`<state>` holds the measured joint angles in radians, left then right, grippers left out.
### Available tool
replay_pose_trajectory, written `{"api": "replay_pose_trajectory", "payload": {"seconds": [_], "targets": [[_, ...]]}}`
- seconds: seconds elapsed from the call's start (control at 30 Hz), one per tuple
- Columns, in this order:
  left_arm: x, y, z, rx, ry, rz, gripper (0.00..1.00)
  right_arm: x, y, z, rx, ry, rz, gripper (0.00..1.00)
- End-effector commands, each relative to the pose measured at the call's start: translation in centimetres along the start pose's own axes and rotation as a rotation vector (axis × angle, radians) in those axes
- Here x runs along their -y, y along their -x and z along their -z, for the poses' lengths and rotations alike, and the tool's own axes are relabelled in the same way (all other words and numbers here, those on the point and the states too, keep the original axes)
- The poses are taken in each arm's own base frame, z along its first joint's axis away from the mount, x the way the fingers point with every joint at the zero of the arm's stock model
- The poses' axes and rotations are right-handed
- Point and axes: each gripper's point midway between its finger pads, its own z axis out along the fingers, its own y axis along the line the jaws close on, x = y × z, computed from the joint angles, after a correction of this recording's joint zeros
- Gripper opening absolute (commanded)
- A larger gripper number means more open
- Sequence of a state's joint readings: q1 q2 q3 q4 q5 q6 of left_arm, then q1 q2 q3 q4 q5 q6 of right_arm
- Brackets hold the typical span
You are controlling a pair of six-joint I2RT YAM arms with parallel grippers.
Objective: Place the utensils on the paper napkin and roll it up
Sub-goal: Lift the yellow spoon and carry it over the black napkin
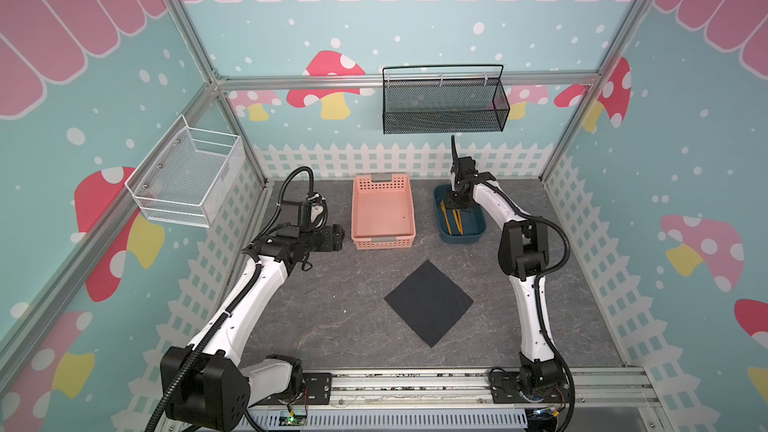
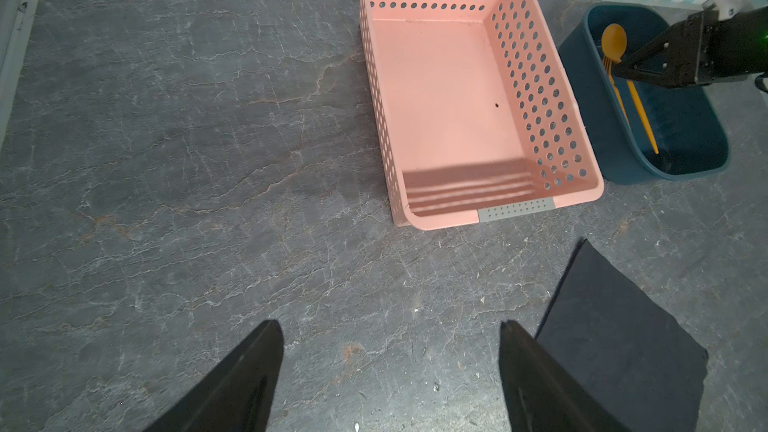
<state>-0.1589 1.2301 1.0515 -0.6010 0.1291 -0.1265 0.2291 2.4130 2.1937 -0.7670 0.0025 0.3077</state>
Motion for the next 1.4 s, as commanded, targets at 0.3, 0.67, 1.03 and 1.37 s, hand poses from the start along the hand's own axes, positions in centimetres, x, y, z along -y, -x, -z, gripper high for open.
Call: {"api": "replay_pose_trajectory", "payload": {"seconds": [0.3, 0.67, 1.03, 1.37], "targets": [[0.3, 0.1, 0.8, 0.027, -0.022, 0.005, 0.83, -1.2, -0.2, 6.6, 0.013, 0.038, -0.056, 0.06], [0.6, 0.1, 0.8, 0.027, -0.039, 0.018, 0.83, -3.7, -4.7, 10.5, 0.004, 0.085, -0.074, 0.07], [0.7, 0.0, 0.7, 0.026, -0.048, 0.029, 0.83, -7.2, -12.5, 15.2, 0.011, 0.137, -0.11, 0.07], [0.6, 0.1, 0.7, 0.029, -0.044, 0.033, 0.83, -11.3, -20.6, 15.7, -0.019, 0.195, -0.183, 0.05]]}}
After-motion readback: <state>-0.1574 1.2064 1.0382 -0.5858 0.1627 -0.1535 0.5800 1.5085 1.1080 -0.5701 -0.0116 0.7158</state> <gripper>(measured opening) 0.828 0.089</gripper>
